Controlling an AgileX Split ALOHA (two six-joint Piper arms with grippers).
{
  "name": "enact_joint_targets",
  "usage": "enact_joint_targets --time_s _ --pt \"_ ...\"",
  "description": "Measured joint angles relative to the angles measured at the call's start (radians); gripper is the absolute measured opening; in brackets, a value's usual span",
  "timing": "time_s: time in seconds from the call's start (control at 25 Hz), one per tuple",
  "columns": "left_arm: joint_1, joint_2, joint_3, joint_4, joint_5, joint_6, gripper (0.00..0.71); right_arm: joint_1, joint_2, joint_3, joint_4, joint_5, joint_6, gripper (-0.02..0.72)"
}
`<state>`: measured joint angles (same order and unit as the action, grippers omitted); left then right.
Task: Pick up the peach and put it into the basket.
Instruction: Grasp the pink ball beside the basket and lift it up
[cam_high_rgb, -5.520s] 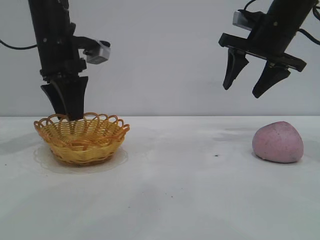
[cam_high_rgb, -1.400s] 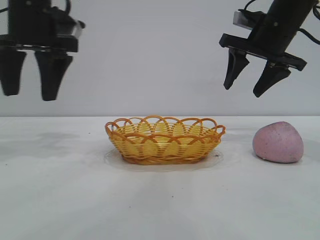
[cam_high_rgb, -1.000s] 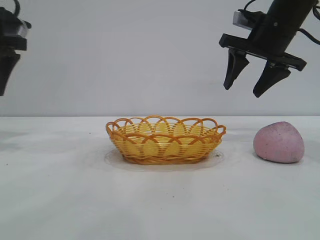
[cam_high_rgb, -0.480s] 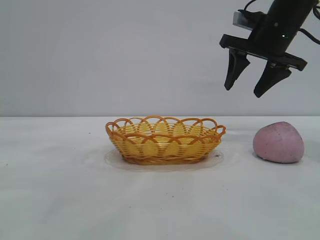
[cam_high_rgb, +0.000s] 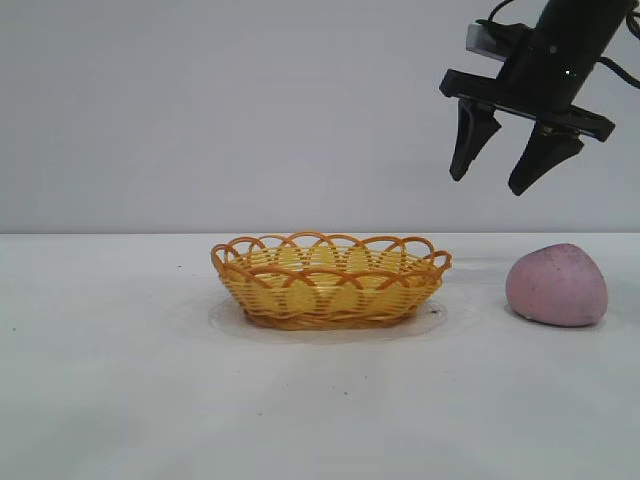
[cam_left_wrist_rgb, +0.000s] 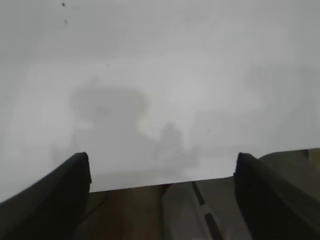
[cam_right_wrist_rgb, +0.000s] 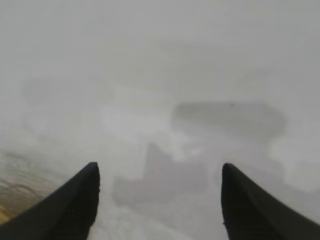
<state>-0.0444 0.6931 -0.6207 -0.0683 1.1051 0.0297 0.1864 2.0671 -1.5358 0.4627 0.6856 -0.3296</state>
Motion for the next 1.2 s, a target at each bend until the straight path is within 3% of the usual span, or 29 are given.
enact_joint_targets --time_s 0.28,0.48,1.2 --pt "0.000 -0.448 0.040 0.002 0.044 0.000 0.571 0.000 0.000 0.000 -0.002 0.002 0.000 0.447" --pt "0.000 -0.685 0.099 0.041 0.057 0.000 0.571 0.000 0.000 0.000 -0.002 0.007 0.000 0.447" --pt "0.000 -0.711 0.137 0.068 0.019 -0.004 0.571 0.000 0.004 0.000 -0.026 0.005 -0.004 0.447"
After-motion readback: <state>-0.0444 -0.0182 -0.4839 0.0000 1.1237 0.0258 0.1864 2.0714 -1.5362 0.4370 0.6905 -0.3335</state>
